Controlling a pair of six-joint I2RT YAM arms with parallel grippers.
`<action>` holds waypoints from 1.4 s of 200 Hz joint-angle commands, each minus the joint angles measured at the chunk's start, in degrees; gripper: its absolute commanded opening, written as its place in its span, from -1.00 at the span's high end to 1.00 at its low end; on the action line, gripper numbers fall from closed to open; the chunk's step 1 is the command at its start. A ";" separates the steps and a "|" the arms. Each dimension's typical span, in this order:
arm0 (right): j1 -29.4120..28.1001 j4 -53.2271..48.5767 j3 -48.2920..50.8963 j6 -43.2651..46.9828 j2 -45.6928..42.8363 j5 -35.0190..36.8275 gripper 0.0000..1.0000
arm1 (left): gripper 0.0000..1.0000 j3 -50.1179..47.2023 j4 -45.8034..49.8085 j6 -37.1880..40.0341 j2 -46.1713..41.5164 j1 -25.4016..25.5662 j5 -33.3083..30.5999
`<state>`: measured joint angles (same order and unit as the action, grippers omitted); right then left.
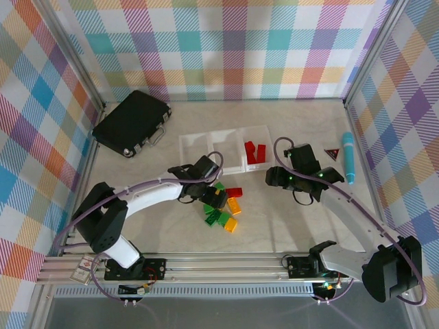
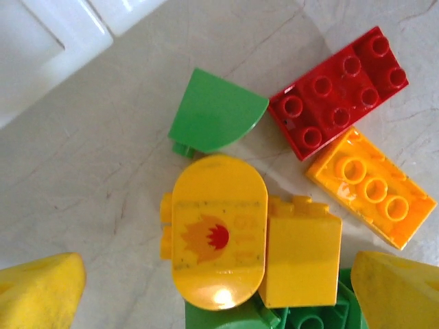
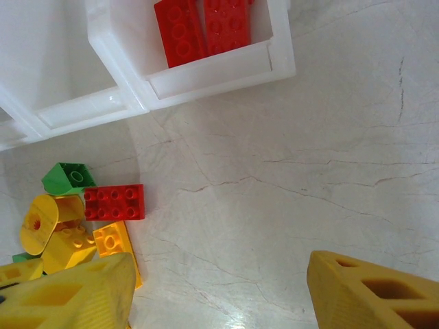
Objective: Sort the legos into containers by color
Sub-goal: Pick up the lego from the center of the table.
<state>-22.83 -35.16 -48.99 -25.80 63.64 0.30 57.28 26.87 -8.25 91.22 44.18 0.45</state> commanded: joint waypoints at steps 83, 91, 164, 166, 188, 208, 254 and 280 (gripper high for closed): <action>-4.94 2.56 2.50 -6.82 3.61 -5.13 -0.35 | -0.81 5.45 2.84 3.54 5.14 0.43 -1.26; -5.03 2.55 2.56 -6.85 3.54 -5.19 -0.35 | -0.78 6.31 3.50 3.92 6.28 0.33 -0.73; -5.24 1.85 4.20 -6.71 1.79 -4.85 -0.36 | -0.56 10.64 5.56 1.00 12.46 -2.00 -0.48; -5.22 1.85 4.22 -6.72 1.76 -4.86 -0.36 | -0.55 10.59 5.56 0.88 12.48 -2.11 -0.46; -5.20 2.05 4.86 -6.72 1.40 -4.64 -0.36 | -0.51 9.89 4.82 0.17 11.62 -2.66 -0.69; -5.21 2.15 5.09 -6.54 1.55 -4.38 -0.36 | -0.47 9.43 5.07 0.16 10.91 -2.70 -2.07; -5.23 2.56 5.14 -6.52 2.24 -4.87 -0.36 | -0.36 8.34 5.65 -0.14 11.24 -2.88 -4.49; -5.29 2.43 5.35 -6.45 2.06 -4.95 -0.36 | -0.34 7.56 5.99 -0.45 10.55 -2.91 -5.95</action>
<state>-27.79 -33.41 -44.56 -32.18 66.17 -4.16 66.26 30.33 -8.08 103.13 41.80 -3.20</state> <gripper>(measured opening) 0.678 0.674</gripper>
